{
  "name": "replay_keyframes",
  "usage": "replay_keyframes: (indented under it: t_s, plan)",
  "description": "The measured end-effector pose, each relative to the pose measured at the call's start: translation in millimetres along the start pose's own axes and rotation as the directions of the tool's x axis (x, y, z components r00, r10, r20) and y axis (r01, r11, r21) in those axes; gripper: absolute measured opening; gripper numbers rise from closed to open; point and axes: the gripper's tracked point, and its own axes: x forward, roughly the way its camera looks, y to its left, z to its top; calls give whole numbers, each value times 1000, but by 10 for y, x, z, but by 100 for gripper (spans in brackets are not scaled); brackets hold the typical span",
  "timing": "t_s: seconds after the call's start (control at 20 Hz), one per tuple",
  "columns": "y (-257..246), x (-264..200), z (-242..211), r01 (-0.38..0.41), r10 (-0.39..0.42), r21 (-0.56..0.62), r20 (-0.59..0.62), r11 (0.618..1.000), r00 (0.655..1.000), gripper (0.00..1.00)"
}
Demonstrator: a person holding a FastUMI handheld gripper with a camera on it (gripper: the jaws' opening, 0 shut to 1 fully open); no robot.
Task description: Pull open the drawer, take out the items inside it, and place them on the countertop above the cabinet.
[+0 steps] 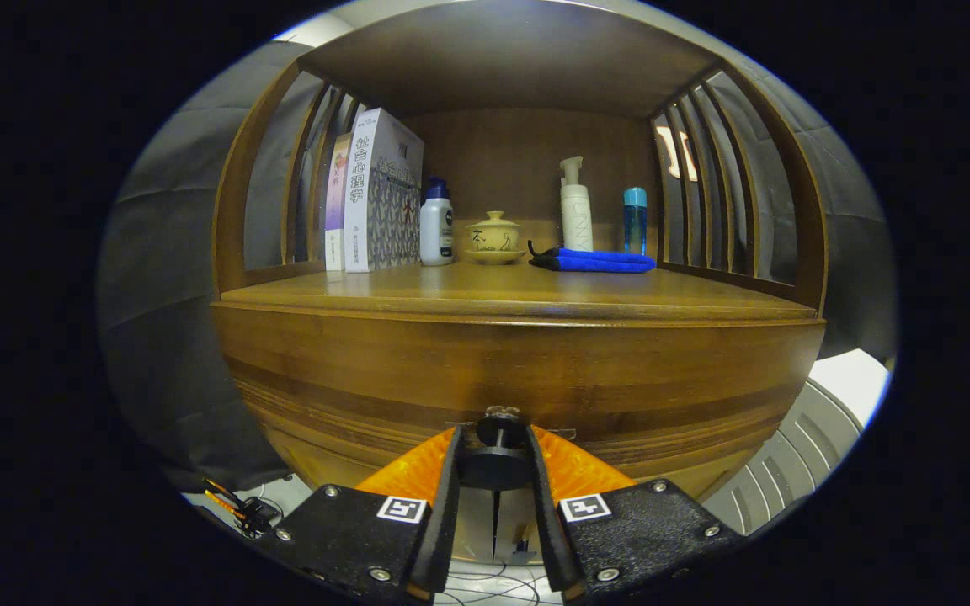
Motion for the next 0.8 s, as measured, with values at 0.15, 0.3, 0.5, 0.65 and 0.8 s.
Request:
replay_keyframes:
  t_s: [0.15, 0.3, 0.5, 0.65, 0.8]
  plan:
    - [0, -35, 4, -1, 2, -56, 23, 998, 1000, 43]
    - [5, -119, -34, -18, 19, -66, 17, 998, 1000, 39]
    - [21, -274, -73, -14, 15, -54, 16, 998, 1000, 39]
    - [30, -398, -103, -14, 15, -37, 16, 999, 1000, 39]
    - [33, -528, -142, -4, 4, -28, 11, 1000, 1000, 39]
